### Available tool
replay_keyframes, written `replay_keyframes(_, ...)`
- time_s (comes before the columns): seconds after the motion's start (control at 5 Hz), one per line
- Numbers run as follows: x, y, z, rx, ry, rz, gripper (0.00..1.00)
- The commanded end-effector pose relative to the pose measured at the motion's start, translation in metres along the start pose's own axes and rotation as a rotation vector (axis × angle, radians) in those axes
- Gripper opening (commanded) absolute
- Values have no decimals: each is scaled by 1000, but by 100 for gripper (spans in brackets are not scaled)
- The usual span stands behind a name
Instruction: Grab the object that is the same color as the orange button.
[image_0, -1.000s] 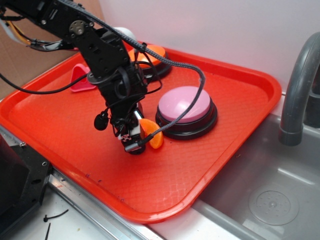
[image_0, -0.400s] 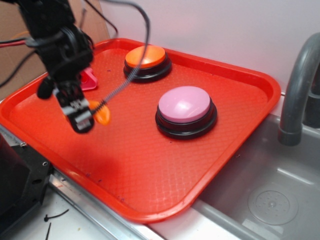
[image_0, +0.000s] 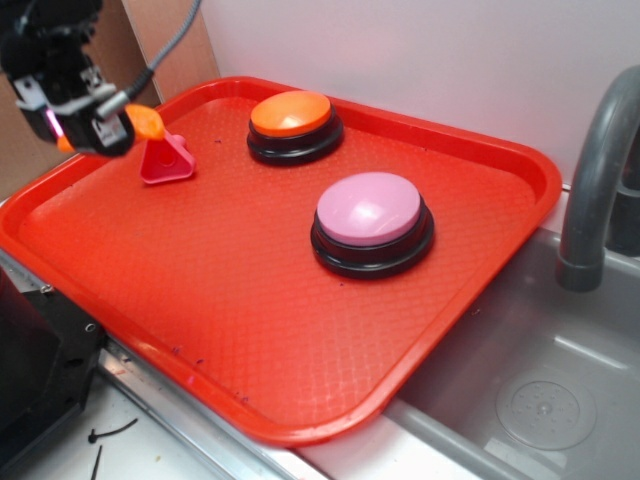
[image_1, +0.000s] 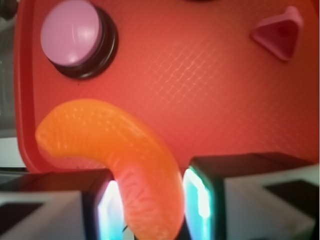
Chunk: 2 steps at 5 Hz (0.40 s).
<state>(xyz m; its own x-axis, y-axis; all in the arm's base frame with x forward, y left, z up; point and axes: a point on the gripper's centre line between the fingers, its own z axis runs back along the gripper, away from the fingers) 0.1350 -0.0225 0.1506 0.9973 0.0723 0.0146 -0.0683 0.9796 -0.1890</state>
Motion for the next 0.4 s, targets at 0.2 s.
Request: replay_keyframes(0.2, 44, 0, 40, 74, -104, 19, 0)
